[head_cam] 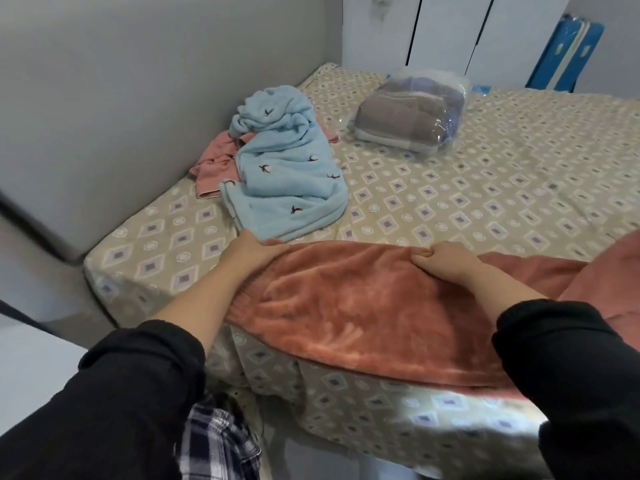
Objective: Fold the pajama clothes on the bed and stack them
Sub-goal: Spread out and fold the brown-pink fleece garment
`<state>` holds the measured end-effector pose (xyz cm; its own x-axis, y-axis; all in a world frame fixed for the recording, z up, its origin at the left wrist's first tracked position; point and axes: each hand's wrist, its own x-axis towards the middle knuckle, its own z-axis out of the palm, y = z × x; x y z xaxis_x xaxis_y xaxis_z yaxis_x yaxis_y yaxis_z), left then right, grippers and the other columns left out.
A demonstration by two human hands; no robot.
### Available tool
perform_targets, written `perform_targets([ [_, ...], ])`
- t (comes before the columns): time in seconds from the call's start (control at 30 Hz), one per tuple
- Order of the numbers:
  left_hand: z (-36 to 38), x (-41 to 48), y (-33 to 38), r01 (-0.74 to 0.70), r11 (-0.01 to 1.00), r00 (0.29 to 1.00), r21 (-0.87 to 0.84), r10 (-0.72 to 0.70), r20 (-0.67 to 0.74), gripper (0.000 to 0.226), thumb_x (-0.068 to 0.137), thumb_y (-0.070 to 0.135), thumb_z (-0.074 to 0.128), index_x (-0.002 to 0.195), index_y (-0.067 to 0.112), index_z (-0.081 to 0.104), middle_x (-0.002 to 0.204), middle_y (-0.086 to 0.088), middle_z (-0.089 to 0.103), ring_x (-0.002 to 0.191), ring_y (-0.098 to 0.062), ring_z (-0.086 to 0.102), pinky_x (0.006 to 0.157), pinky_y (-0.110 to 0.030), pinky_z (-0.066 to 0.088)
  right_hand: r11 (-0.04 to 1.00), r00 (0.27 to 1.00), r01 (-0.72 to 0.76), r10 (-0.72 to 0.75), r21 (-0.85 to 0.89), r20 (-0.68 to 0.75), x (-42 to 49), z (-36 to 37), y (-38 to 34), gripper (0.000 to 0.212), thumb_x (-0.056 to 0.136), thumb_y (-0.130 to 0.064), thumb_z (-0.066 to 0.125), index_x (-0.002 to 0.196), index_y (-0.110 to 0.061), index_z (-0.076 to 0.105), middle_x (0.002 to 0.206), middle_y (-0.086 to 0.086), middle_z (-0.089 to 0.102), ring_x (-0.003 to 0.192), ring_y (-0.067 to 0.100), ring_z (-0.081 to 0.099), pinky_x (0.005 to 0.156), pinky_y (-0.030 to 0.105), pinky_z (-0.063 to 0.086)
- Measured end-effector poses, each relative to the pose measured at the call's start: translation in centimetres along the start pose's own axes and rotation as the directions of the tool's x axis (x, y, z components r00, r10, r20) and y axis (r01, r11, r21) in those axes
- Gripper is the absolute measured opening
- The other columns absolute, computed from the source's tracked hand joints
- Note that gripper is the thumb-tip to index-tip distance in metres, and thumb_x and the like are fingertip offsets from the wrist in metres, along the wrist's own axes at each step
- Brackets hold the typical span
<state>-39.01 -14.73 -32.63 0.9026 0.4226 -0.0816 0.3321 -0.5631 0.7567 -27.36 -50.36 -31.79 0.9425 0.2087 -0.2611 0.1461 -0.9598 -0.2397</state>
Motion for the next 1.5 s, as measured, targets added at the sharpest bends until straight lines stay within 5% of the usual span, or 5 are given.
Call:
perform_targets([
  [0.47, -8.2, 4.5, -0.4, 0.119, 0.856, 0.934, 0.503, 0.076, -0.349, 0.054, 0.085, 0.041, 0.069, 0.123, 0.01, 0.049, 0.12, -0.018, 0.057, 0.11, -0.038, 0.054, 0.083, -0.042, 0.044, 0.964, 0.899, 0.26, -0.265, -0.063, -0.349, 2.9, -2.1, -10.5, 0.051, 0.089, -0.056, 0.052, 0.119, -0.014, 0.051, 0.112, 0.01, 0.059, 0.107, 0.031, 0.053, 0.085, 0.042, 0.044],
  [0.73, 3.2, -2.5, -0.1, -0.397, 0.575, 0.912, 0.716, 0.334, 0.239, 0.06, 0.098, 0.054, 0.025, 0.153, 0.031, 0.016, 0.162, 0.003, 0.008, 0.149, -0.018, 0.002, 0.117, -0.048, 0.005, 0.854, 0.866, 0.442, -0.486, -0.275, -0.115, -2.1, 6.0, -7.5, 0.061, 0.097, -0.054, 0.023, 0.153, -0.032, 0.013, 0.162, -0.004, 0.003, 0.148, 0.015, 0.001, 0.116, 0.05, -0.002],
  [0.93, 2.8, -2.0, -0.3, -0.172, 0.666, 0.985, 0.726, 0.137, 0.108, 0.061, 0.099, 0.053, 0.02, 0.154, 0.029, 0.012, 0.162, 0.005, -0.003, 0.149, -0.016, -0.006, 0.115, -0.056, -0.001, 0.978, 0.968, -0.177, 0.153, -0.11, -0.197, -3.8, 3.8, -0.9, 0.065, 0.097, -0.053, 0.019, 0.154, -0.026, 0.006, 0.162, 0.0, -0.005, 0.148, 0.019, -0.006, 0.113, 0.065, 0.001],
  [1.1, 7.5, -4.0, 4.2, -0.259, 0.718, 0.957, 0.646, 0.101, 0.271, 0.063, 0.097, 0.06, 0.016, 0.153, 0.034, 0.005, 0.162, 0.002, -0.009, 0.148, -0.024, -0.013, 0.114, -0.059, -0.005, 0.925, 0.939, 0.32, -0.338, -0.204, -0.059, -7.5, 5.6, -1.7, 0.057, 0.099, -0.051, 0.023, 0.152, -0.036, 0.007, 0.162, -0.007, -0.002, 0.148, 0.012, -0.003, 0.115, 0.056, 0.0],
  [1.5, 15.5, -10.8, 11.2, -0.585, 0.683, 0.792, 0.438, 0.365, 0.49, 0.063, 0.096, 0.06, 0.021, 0.153, 0.035, 0.01, 0.163, 0.001, -0.003, 0.148, -0.02, -0.009, 0.116, -0.052, -0.003, 0.968, 0.926, 0.198, -0.237, -0.156, -0.294, -12.7, 2.4, 5.9, 0.039, 0.099, -0.023, 0.037, 0.136, -0.02, 0.048, 0.157, 0.001, 0.027, 0.146, 0.018, 0.015, 0.117, 0.046, 0.005],
])
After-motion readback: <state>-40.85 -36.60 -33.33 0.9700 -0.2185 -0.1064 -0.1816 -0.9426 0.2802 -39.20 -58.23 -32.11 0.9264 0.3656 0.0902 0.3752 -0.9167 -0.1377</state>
